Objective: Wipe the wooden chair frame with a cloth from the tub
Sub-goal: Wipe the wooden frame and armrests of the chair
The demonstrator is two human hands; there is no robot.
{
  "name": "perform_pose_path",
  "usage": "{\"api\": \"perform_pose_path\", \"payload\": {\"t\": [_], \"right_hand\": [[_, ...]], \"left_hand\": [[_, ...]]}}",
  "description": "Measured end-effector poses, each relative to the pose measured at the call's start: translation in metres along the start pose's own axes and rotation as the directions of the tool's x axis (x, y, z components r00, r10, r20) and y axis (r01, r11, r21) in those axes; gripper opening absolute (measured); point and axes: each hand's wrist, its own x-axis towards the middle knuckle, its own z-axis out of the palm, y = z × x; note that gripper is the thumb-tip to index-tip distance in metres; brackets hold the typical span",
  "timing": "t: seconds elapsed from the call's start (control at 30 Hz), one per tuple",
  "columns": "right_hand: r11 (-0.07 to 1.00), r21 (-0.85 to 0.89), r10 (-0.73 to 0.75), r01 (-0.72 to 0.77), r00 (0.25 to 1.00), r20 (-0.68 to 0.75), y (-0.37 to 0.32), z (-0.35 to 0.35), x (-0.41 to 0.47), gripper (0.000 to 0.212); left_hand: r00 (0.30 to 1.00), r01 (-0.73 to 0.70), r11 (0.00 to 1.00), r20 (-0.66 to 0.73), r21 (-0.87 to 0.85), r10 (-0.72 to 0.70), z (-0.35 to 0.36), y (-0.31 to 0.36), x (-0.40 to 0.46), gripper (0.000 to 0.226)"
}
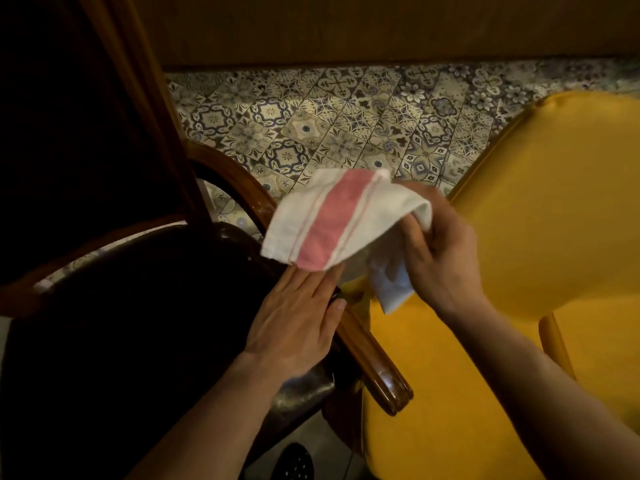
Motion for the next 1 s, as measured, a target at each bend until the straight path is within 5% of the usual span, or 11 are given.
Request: {"api": "perform_pose_path", "payload": {"t": [0.17,0.37,0.5,0.77,1.0], "right_hand": [[0.984,-0.120,-0.103,0.133,0.967,0.231,-0.018,0.065,0.034,0.029],[0.891,-0.221,-0.161,0.397,0.730,0.664,-0.016,0.100,0.070,0.033],[0.830,-0.258,-0.234,0.494,0.729,0.643,-0.021,0.120,0.081,0.033],[0.854,-0.314,-0.140,0.416,0.764,0.630,-0.043,0.180,0.132,0.031],[0.849,-0.273,-0.186,0.452,0.740,0.647,-0.045,0.176,0.128,0.052]], "left_hand": [[0.999,-0.026,0.998,0.040,0.052,0.024,0.000,-0.003,0.002,0.060],[1.000,0.000,1.000,0.022,0.017,0.000,0.006,-0.001,0.002,0.063],[1.000,-0.015,1.000,0.017,0.006,0.014,0.007,-0.003,0.002,0.058],[0.998,-0.053,0.999,0.028,-0.003,0.053,0.010,-0.008,0.003,0.063],[0.998,-0.048,0.999,-0.030,0.005,0.048,0.011,-0.011,0.005,0.057]]}}
